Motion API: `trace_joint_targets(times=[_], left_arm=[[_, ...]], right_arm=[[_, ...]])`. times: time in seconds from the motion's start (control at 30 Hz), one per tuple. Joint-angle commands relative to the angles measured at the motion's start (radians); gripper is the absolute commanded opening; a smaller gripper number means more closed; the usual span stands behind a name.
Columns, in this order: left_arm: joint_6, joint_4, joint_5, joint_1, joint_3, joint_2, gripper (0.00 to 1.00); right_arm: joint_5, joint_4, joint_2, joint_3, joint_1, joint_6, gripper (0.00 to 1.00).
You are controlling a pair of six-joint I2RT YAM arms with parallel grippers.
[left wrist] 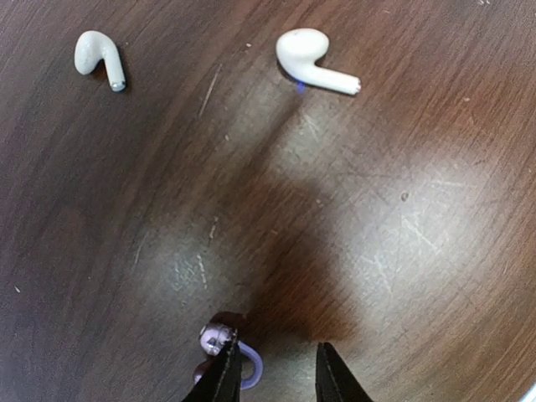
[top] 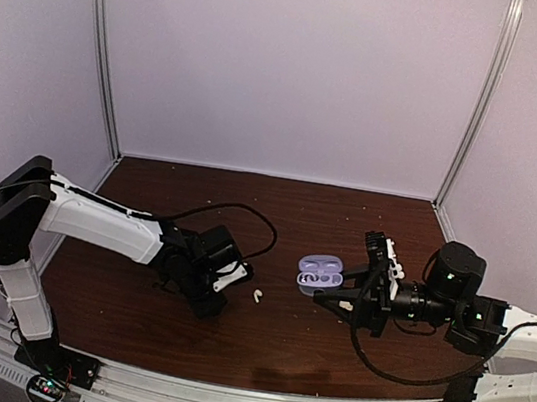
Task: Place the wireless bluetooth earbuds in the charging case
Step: Move the right earbud to the center of the board.
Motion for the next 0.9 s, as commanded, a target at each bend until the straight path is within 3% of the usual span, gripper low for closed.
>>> trace_joint_targets(times=[0.0, 0.47, 0.7, 0.87], left_arm=[[0.014, 0.003, -0.016, 0.031, -0.003, -0.04, 0.34], [0.039, -0.002, 0.014, 0.138, -0.022, -0.124, 0.34], [0.129, -0.113, 0.036, 0.182, 0.024, -0.165, 0.38], [0.156, -0.099, 0.176, 0.183, 0.012, -0.195, 0.39]], right_arm=[[0.007, 0.002, 0.001, -0.004, -0.004, 0.006, 0.0], [-0.046, 0.025, -0.029, -0.01, -0.003, -0.016, 0.0], [-0.105, 0.033, -0.018, -0.003, -0.001, -0.019, 0.0], [-0.115, 0.005, -0.039, 0.019, 0.024, -0.061, 0.0]])
